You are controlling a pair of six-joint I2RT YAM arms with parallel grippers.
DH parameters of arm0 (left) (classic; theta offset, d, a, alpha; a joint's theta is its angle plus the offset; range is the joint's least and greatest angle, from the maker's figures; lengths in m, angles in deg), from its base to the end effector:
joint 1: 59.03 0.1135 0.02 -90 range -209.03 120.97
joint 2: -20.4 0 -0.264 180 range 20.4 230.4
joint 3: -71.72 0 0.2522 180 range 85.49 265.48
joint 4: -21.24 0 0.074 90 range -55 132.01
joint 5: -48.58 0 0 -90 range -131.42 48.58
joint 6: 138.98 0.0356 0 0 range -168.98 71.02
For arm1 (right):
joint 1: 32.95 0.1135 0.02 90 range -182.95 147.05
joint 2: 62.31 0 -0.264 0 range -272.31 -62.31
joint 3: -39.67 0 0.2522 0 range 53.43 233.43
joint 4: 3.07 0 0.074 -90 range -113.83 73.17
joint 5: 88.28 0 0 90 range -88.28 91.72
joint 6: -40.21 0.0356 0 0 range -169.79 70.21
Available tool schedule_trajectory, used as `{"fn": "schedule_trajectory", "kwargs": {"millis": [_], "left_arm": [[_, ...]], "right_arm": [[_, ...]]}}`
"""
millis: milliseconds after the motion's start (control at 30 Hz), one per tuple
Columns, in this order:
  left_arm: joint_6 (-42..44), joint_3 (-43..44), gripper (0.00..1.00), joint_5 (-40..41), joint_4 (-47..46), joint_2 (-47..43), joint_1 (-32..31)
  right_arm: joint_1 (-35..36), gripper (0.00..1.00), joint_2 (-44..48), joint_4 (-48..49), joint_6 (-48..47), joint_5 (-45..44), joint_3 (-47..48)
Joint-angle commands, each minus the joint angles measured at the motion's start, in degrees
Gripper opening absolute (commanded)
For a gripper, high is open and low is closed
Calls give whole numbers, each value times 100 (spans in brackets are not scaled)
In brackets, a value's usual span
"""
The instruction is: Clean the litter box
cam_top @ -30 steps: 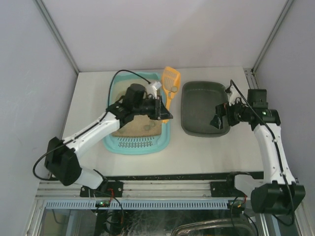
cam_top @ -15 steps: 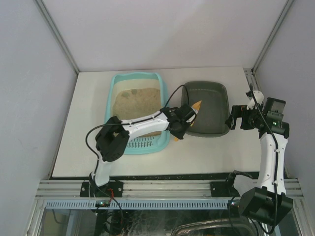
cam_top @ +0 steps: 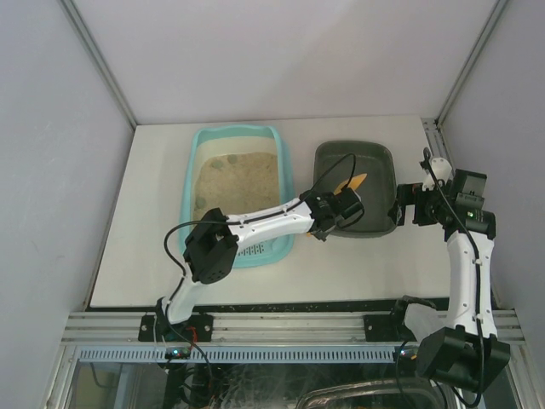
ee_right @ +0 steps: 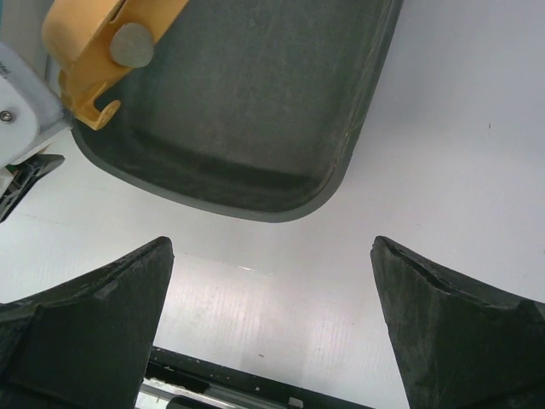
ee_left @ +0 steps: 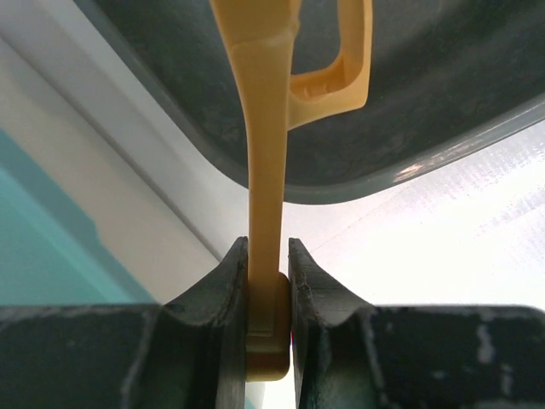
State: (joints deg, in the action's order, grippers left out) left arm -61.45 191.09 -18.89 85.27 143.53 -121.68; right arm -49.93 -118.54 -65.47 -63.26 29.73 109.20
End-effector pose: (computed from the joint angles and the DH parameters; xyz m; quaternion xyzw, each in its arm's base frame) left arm 0.2218 -0.3991 0.2191 0.3740 0.8875 0.0368 0.2666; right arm 0.1844 -0.0388 0.3113 -0.0567 0.9113 0.1298 0.3867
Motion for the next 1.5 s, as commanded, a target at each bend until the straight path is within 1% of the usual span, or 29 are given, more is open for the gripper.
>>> {"fn": "schedule_trajectory", "kwargs": {"millis": [0,67,167,233,333,400,433,500,567,633,733,800,833,867,900,967,1000,1233,1367,1467], "left_arm": [[270,371,0,381,157,14,-29],[300,372,0,361,150,0,-39],[455,393,0,736,181,29,-120],[535,421,0,838,223,44,-158],[531,417,0,815,230,1,-156],[458,445,0,655,285,-124,-151],[376,470,0,395,331,-254,-109],[134,616,0,-412,491,-648,68],[-195,785,0,-1207,731,-1242,337],[-504,739,0,-1934,849,-1827,709],[-886,319,0,-2902,934,-2652,1456],[-950,44,0,-3235,1138,-3025,1840],[-858,-62,0,-3176,1326,-3157,2080],[-719,-141,0,-2936,1520,-3257,2203],[-413,-430,0,-2240,1953,-3407,2440],[-422,-742,0,-1997,1996,-3499,2668],[-454,-857,0,-2009,1988,-3520,2765],[-572,-1479,0,-2500,1730,-3460,3339],[-687,-1573,0,-3058,1628,-3383,3826],[-779,-1706,0,-3514,1566,-3236,4126]], "right_arm": [[96,100,41,279,77,-230,22],[114,100,10,284,84,-287,22],[115,100,6,289,85,-339,22],[115,100,1,294,84,-340,22],[124,100,-24,294,76,-358,21],[124,100,-37,303,87,-398,22],[120,100,-33,304,83,-413,22],[60,100,-17,308,105,-412,10],[-54,100,-11,303,121,-387,-4],[-118,100,-8,309,132,-362,-5],[-122,100,26,326,123,-299,0],[-120,100,85,309,126,-136,0],[-124,100,120,324,121,-23,-4],[-122,100,148,356,131,149,0],[-33,100,149,398,135,665,60],[220,100,27,436,106,846,192],[392,100,-60,472,100,816,293],[1965,100,-970,1019,-67,31,1262],[2753,100,-1856,972,-116,-233,2087],[3247,100,-2630,827,-103,-208,2668]]}}
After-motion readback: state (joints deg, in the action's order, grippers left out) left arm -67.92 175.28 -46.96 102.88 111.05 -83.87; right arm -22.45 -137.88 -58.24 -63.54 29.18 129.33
